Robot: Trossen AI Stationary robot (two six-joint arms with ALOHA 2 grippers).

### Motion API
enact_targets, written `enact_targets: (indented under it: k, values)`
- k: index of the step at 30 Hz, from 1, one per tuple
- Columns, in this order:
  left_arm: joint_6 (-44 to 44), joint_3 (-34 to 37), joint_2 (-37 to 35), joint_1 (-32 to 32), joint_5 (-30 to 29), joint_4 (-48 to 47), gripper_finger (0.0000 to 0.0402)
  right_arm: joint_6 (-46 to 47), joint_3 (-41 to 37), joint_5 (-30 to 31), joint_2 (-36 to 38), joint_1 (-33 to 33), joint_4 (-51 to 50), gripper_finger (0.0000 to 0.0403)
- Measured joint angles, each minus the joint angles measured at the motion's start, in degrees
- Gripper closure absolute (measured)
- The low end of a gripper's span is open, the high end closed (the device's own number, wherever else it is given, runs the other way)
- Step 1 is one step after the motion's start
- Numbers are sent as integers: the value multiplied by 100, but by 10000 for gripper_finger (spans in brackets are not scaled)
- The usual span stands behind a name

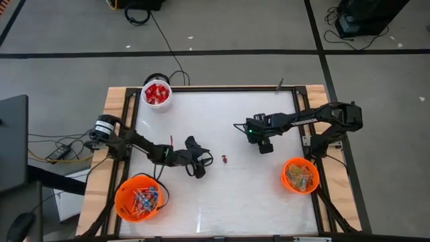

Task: Sort candy by brand, put in halloween buckets
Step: Put the blue sucker into the left orange bucket

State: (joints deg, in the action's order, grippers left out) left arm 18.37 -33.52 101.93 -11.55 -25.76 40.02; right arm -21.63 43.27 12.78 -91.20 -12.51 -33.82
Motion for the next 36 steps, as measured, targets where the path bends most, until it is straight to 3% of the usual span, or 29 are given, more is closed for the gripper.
enact_targets:
  k: [6,15,23,27,36]
  values:
    - [-204,-2,0,1,9,34,213,128,-11,-474,8,-59,20,217]
    - [-505,-2,0,0,-111,347,213,868,-47,-923,270,-52,40,319]
    - [-599,-2,-1,4,-141,488,213,1263,-20,-1007,263,88,225,317]
    - [-620,-4,-4,12,-271,1061,210,1698,227,-1192,257,294,505,304]
    - [-782,-7,-4,59,-437,1312,183,2451,649,-1564,265,973,2206,304]
